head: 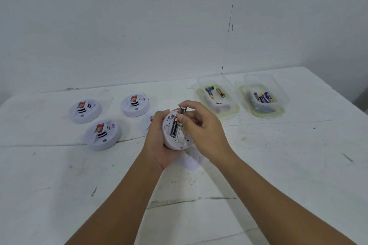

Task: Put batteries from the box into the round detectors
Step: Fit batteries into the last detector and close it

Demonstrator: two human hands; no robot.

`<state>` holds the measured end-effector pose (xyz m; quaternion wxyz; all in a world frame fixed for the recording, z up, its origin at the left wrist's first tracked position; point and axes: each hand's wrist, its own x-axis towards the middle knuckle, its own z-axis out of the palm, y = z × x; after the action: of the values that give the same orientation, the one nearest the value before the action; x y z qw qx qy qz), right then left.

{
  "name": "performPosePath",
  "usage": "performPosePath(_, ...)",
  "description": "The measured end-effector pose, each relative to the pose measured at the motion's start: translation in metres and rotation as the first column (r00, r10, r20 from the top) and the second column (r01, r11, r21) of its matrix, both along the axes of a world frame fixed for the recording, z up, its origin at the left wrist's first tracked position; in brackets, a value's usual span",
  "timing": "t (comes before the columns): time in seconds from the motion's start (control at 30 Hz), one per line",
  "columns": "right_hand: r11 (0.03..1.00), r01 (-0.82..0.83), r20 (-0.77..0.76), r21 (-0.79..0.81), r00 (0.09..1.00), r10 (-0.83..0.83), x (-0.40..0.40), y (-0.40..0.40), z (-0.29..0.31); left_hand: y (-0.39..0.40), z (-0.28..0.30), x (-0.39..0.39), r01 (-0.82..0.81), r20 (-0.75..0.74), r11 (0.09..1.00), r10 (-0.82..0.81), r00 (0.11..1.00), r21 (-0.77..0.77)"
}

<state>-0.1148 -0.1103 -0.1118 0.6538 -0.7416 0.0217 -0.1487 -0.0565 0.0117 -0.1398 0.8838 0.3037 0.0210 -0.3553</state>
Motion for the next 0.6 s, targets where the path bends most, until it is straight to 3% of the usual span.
performPosePath(0.23,0.977,0.030,0.020,0.210,0.999,-0.035,-0.016,0.021,-0.002,0.017,0.000,-0.011,-0.037,0.029,0.999,0.037,0.999,-0.010)
performPosePath(0.43,0.968,0.022,0.010,0.250,1.000,-0.026,-0.019,0.034,0.002,0.028,0.005,-0.021,-0.053,-0.002,0.998,0.053,0.999,-0.019)
performPosePath(0.6,0.982,0.025,0.012,0.189,1.000,-0.028,-0.023,0.046,-0.004,0.035,0.008,-0.026,-0.049,0.001,0.999,0.049,0.999,0.001)
